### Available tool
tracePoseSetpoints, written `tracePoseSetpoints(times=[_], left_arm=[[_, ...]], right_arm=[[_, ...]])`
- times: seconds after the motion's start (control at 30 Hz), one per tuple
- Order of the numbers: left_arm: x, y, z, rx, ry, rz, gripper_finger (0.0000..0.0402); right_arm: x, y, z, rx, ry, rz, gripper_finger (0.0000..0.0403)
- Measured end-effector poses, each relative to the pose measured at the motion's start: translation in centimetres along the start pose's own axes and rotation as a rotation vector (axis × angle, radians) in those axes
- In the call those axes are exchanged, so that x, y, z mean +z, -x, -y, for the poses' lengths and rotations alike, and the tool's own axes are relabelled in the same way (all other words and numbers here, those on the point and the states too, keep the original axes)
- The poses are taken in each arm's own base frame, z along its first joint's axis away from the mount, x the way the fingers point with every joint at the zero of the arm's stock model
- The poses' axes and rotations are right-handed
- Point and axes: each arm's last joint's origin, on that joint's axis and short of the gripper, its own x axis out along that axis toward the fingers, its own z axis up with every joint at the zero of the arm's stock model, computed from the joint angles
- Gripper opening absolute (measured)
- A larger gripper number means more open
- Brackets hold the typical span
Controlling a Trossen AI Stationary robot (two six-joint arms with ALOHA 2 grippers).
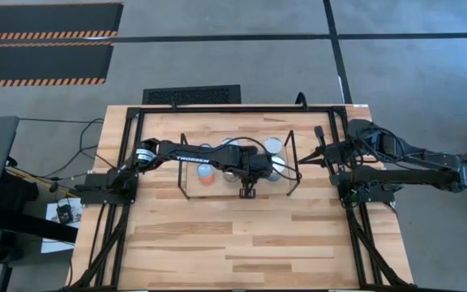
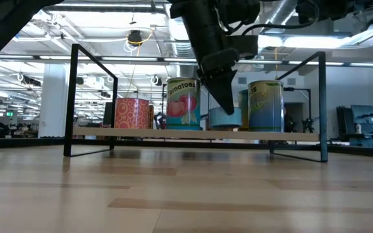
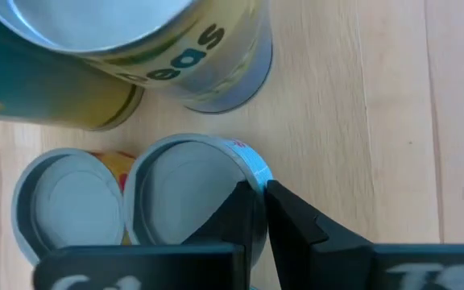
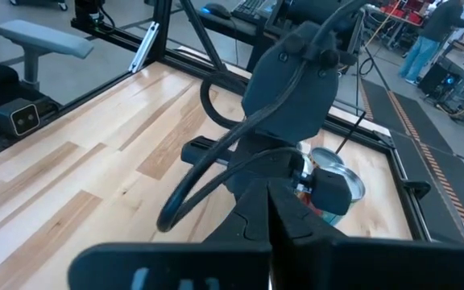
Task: Pick and place cans onto a shelf
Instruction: Put the salmon can on the shelf aligned with the pineapple rings can, then return to Home Position
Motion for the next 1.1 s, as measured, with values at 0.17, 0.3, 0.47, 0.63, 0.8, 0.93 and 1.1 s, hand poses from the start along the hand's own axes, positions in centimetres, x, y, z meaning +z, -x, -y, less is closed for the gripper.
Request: tracePoseSetpoints(times=[0.17,0.3,0.47,0.63,0.8,0.93,1.1], left_arm=[[0.0,0.0,0.0,0.000,0.006,0.000,0.0033],[0.0,0.0,0.0,0.000,0.009,-0.001,0.0037],[0.0,0.0,0.0,0.006,0.008,-0.005,0.0038],[0.1,0.3,-0.1,0.019,-0.020,-0.006,0.0039],[1.6,3.0,-0.5,0.052,-0.073,0.035,0.0039],[2.7,5.7,-0.4,0.058,-0.087,0.086,0.0039],[2.5,8.5,0.2,0.052,-0.095,0.111,0.0029]], right_arm=[[0.0,0.0,0.0,0.000,0.000,0.000,0.0002],[0.0,0.0,0.0,0.000,0.000,0.000,0.0002],[0.0,0.0,0.0,0.000,0.000,0.000,0.0003],[0.0,0.0,0.0,0.000,0.000,-0.001,0.0003],[0.0,0.0,0.0,0.000,0.000,-0.001,0.0004],[0.0,0.0,0.0,-0.001,0.000,-0.001,0.0003],[0.0,0.0,0.0,-0.001,0.007,-0.001,0.0004]])
